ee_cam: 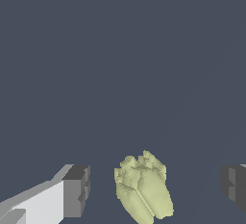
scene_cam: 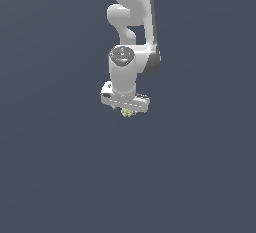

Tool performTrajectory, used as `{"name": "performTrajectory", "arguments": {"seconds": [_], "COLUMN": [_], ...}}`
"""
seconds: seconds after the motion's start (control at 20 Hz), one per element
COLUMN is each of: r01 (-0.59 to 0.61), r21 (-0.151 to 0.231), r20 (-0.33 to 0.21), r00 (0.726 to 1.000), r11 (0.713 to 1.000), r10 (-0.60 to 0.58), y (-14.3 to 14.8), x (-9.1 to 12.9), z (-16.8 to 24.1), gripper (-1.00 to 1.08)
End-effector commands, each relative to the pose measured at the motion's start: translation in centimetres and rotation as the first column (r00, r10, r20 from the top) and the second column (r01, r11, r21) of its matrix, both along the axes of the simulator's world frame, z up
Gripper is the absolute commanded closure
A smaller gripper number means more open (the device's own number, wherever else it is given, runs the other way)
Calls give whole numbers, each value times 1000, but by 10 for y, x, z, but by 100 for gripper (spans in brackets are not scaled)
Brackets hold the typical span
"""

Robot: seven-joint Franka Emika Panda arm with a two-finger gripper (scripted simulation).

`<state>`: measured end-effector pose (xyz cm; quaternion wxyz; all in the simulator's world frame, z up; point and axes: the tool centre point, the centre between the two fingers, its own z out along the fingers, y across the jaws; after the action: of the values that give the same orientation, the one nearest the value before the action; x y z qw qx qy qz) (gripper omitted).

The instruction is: Pick up the object and move it to a goal position.

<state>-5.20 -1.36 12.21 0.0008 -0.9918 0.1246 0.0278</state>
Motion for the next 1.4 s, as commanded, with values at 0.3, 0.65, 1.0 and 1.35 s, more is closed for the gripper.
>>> {"name": "performTrajectory", "arguments": {"seconds": [0.3,0.65,1.0,1.35], "r01": [206,324,379,381], "r21": [-10,-10,-9,-9], "r20": [29,46,54,54], "r00": [978,945,924,923], "r11": [978,946,925,925], "r10": [-206,-323,-378,-380], "y": [7,11,12,12], "x": [-35,-56,-67,-68], "z": [-18,-27,-31,-34], "gripper": [-92,-92,-92,-92]}}
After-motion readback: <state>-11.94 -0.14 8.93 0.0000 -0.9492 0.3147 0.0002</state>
